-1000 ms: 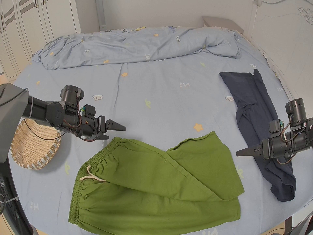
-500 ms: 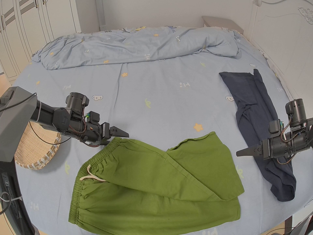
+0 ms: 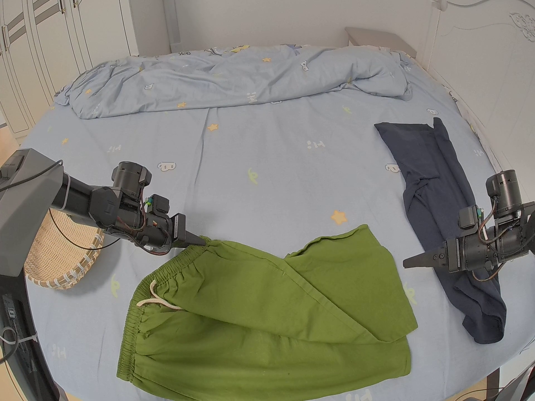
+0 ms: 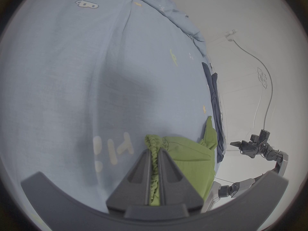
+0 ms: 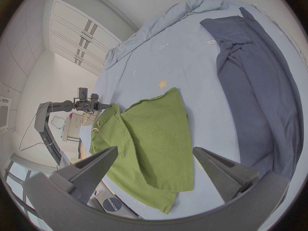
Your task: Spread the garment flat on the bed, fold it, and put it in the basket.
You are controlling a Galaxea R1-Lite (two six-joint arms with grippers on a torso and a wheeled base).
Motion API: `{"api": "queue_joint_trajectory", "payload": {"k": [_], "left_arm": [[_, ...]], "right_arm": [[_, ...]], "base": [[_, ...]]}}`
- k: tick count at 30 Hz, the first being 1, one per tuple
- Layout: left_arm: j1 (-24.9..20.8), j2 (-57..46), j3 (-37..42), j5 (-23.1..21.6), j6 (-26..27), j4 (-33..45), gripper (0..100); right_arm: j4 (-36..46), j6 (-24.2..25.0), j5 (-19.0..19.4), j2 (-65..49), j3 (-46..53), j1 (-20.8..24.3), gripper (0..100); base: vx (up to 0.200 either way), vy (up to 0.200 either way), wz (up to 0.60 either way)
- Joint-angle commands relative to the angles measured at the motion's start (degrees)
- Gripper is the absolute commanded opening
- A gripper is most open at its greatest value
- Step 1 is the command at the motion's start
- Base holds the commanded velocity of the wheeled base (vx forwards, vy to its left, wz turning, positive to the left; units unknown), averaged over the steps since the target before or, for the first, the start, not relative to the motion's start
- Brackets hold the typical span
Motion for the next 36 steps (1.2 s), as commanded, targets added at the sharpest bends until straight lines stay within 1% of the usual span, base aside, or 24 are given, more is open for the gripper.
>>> {"api": "queue_joint_trajectory", "payload": {"k": [1,4,10,11,15,18,19,20,21,24,30,35,36], "left_arm": [[0.6,-1.3,0.4,0.0,0.0,-0.1,0],[1.3,-2.8,1.3,0.0,-0.1,-0.1,0],[4.7,-13.1,6.4,-0.7,-1.0,-0.2,0],[5.5,-16.0,8.1,-0.7,-1.1,-0.1,0],[7.6,-20.8,11.4,-0.7,-1.2,-0.2,0],[9.2,-22.3,12.1,-0.7,-1.2,-0.4,0],[10.6,-22.9,12.6,-0.7,-1.2,-0.5,0],[10.6,-23.0,12.6,-0.8,-1.2,-0.5,0],[11.9,-23.0,12.6,-1.0,-1.3,-0.6,0],[12.3,-22.5,12.6,-1.1,-1.3,-0.7,0],[10.2,-21.1,13.5,-1.1,-1.2,-1.0,0],[10.1,-20.4,14.0,-1.1,-0.8,-1.4,0],[10.1,-19.7,14.2,-1.0,-0.8,-2.6,0]], "right_arm": [[0.0,-0.1,0.0,0.1,-0.1,0.0,100],[0.0,-0.1,0.0,0.1,-0.1,0.0,100],[-0.1,-0.1,0.1,0.2,-1.5,0.2,100],[0.0,-0.1,0.1,0.9,-3.8,0.4,100],[0.2,-0.1,0.2,3.8,-8.7,0.5,100],[0.2,-0.1,0.2,5.0,-9.8,0.4,100],[0.0,-0.1,0.7,5.3,-9.5,-0.1,100],[0.0,-0.1,0.8,5.4,-9.5,-0.1,100],[0.0,-0.2,0.8,6.5,-9.3,-0.3,100],[0.0,-0.3,1.0,7.3,-9.2,-0.7,100],[0.1,-0.3,1.1,8.7,-7.9,-1.0,100],[0.0,-0.3,1.1,9.0,-5.7,-1.5,100],[-0.2,-0.4,1.1,10.1,-4.9,-1.6,100]], "base": [[0.000,0.000,0.00],[0.000,0.000,0.00],[0.000,0.000,0.00],[0.000,0.000,0.00],[0.000,0.000,0.00],[0.000,0.000,0.00],[0.000,0.000,0.00],[0.000,0.000,0.00],[0.000,0.000,0.00],[0.000,0.000,0.00],[0.000,0.000,0.00],[0.000,0.000,0.00],[0.000,0.000,0.00]]}}
